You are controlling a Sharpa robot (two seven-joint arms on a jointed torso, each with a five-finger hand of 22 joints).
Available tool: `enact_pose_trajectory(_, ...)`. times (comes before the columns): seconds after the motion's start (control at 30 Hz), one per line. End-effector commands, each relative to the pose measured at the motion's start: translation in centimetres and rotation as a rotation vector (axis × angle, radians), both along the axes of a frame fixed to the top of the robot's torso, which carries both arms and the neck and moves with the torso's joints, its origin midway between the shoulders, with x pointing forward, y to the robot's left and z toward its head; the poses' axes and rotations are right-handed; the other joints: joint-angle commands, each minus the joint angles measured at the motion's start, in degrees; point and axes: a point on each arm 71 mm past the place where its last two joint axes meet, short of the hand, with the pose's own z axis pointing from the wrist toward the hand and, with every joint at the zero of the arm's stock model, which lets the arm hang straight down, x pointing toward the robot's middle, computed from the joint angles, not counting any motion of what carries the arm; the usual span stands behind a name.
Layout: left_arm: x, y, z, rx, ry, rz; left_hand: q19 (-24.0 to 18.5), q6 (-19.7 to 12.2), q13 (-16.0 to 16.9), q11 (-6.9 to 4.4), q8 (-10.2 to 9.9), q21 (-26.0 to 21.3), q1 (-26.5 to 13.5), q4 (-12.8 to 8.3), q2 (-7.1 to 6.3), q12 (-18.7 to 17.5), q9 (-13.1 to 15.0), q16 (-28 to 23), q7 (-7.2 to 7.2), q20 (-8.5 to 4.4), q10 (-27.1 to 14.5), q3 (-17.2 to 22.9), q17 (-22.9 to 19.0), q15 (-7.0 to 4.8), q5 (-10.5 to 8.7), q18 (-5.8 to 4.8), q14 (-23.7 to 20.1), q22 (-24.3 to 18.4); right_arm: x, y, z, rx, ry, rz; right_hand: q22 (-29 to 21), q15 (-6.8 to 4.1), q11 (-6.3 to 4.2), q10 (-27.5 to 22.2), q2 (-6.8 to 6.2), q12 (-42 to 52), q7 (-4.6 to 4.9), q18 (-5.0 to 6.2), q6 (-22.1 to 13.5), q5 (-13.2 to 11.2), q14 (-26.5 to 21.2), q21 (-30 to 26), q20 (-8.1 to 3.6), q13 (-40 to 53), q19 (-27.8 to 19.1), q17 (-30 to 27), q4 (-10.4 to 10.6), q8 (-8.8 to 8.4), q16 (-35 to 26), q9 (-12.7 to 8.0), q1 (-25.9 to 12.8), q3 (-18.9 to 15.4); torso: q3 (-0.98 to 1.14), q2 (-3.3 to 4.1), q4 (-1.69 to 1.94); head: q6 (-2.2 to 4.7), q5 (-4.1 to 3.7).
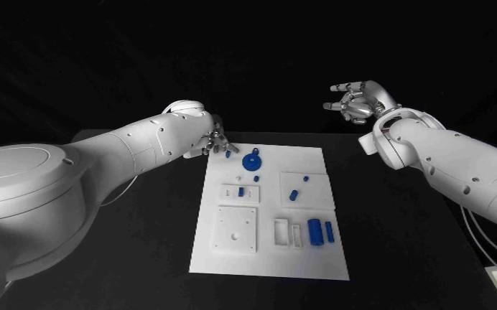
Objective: Assemble the parts on the task board
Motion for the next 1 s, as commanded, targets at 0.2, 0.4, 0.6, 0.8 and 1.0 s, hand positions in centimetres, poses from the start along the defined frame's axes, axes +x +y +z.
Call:
enact_pose_trajectory(0.2, 0.02, -0.07, -0.08, -0.003, 0.017, -0.02, 0.1, 0.5, 0.0, 0.14, 0.1, 0.3, -0.5, -2.6, 2.43, 0.1, 0.3, 0.3, -0.17, -0.06, 0.4, -0.7, -0.1, 0.17, 0.54, 0.01, -0.2, 1.1, 0.03, 0.21, 0.03, -0.008, -0.001, 0.01, 9.6, -0.14, -0.03, 0.0, -0.11, 0.1, 0.01, 0.31, 0.1, 0.3, -0.2, 0.0, 0.04, 0.0, 2.6, -0.1, 0.3, 0.17, -0.2, 0.1, -0.4, 0.3, -0.02, 0.08, -0.06, 0.01, 0.03)
enact_pose_trajectory(0.4, -0.13, -0.05, -0.27, -0.021, 0.048, -0.019, -0.1, 1.4, 0.0, 0.06, 0.2, 0.4, -0.6, -5.5, 5.23, 0.1, 1.1, 0.4, -0.42, -0.08, 0.4, -2.2, -0.2, 0.14, 3.35, -0.07, -0.3, 1.2, 0.07, 0.19, -0.01, -0.009, 0.001, 0.008, 9.6, -0.14, -0.03, 0.0, -0.11, 0.1, 0.01, 0.31, 0.1, 0.3, -0.2, 0.0, 0.04, 0.0, 2.6, -0.1, 0.3, 0.17, -0.2, 0.1, -0.4, 0.3, -0.05, 0.1, 0.03, -0.02, -0.06)
enact_pose_trajectory(0.6, -0.18, 0.05, -0.35, -0.039, 0.065, -0.013, -0.2, 2.5, -0.1, -0.07, 0.1, 0.5, 0.5, -8.7, 8.67, 0.0, 3.5, 0.5, -0.83, -0.13, 0.7, -4.1, -0.2, 0.08, 9.07, -0.17, -0.3, 1.2, 0.11, 0.24, -0.05, -0.009, 0.003, 0.008, 9.6, -0.14, -0.03, 0.0, -0.11, 0.1, 0.01, 0.31, 0.1, 0.3, -0.2, 0.0, 0.04, 0.0, 2.6, -0.1, 0.3, 0.17, -0.2, 0.1, -0.4, 0.3, -0.05, 0.13, -0.01, -0.06, 0.02)
enact_pose_trajectory(0.8, -0.17, 0.18, -0.36, -0.044, 0.067, -0.007, -0.2, 2.9, -0.1, -0.22, 0.0, 0.6, 1.4, -10.7, 10.83, -0.1, 4.4, 0.5, -1.11, -0.2, 0.7, -4.6, -0.2, 0.01, 10.05, -0.22, -0.3, 1.2, 0.14, 0.2, -0.09, -0.009, 0.004, 0.007, 9.6, -0.14, -0.03, 0.0, -0.11, 0.1, 0.01, 0.31, 0.1, 0.3, -0.2, 0.0, 0.04, 0.0, 2.6, -0.1, 0.3, 0.17, -0.2, 0.1, -0.4, 0.3, -0.11, 0.18, -0.02, -0.16, -0.01)
enact_pose_trajectory(1.0, -0.16, 0.23, -0.34, -0.046, 0.065, -0.005, -0.2, 2.9, -0.1, -0.22, 0.0, 0.6, 1.6, -10.9, 11.1, -0.1, 4.5, 0.6, -1.13, -0.21, 0.8, -4.6, -0.2, 0.0, 9.96, -0.22, -0.2, 1.2, 0.16, 0.19, -0.11, -0.009, 0.004, 0.006, 9.6, -0.14, -0.03, 0.0, -0.11, 0.1, 0.01, 0.31, 0.1, 0.3, -0.2, 0.0, 0.04, 0.0, 2.6, -0.1, 0.3, 0.17, -0.2, 0.1, -0.4, 0.3, -0.1, 0.2, -0.03, -0.21, -0.01)
